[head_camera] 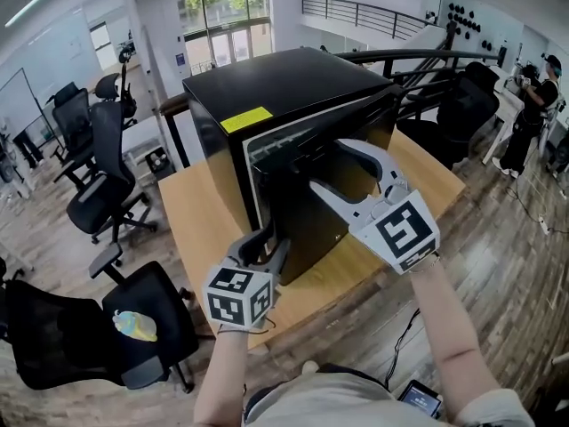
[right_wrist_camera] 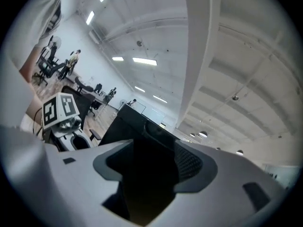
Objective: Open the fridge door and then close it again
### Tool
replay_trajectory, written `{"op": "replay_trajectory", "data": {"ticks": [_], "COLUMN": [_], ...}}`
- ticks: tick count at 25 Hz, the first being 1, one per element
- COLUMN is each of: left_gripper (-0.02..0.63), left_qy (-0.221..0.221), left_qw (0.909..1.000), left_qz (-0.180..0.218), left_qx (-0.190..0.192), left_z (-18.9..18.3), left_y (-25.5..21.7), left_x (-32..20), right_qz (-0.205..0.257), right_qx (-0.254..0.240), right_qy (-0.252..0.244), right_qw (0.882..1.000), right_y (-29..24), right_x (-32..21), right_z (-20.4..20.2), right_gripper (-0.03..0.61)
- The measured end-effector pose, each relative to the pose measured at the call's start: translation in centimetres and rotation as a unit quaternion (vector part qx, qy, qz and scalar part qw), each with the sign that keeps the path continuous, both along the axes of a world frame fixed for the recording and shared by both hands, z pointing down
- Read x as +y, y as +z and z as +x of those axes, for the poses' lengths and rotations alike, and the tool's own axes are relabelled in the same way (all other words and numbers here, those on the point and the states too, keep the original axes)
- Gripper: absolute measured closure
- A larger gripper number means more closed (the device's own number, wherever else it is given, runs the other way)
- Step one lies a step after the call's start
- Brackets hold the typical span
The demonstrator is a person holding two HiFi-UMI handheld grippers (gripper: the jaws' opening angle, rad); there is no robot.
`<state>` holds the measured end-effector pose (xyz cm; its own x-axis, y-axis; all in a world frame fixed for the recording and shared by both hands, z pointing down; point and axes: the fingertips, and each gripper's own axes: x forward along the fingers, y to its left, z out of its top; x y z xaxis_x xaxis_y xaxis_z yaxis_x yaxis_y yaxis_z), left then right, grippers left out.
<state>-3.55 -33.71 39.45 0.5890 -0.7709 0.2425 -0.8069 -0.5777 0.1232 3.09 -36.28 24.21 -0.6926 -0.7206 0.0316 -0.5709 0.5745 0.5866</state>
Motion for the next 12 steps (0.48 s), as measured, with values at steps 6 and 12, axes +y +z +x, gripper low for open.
{"op": "replay_trajectory", "data": {"ticks": [6,12], "left_gripper": [0.465,0.468], "left_qy": [0.020,0.049], "left_qw": [0.9996,0.9985], "left_qz": [-0.007,-0.007], "left_qx": [0.021,0.024], "left_z": [1.4,2.8], "left_y": [-0.2,0.0], "left_x": [2.2,4.3], "right_qz": [-0.048,-0.080], "right_qx": [-0.049,-0.070], "right_qy": [0.010,0.019], "right_qw": [0.998,0.994], "right_y": [1.9,5.2], "right_x": [2.5,5.5], "right_z": [0.8,0.2], "right_gripper": [0.319,0.319]}}
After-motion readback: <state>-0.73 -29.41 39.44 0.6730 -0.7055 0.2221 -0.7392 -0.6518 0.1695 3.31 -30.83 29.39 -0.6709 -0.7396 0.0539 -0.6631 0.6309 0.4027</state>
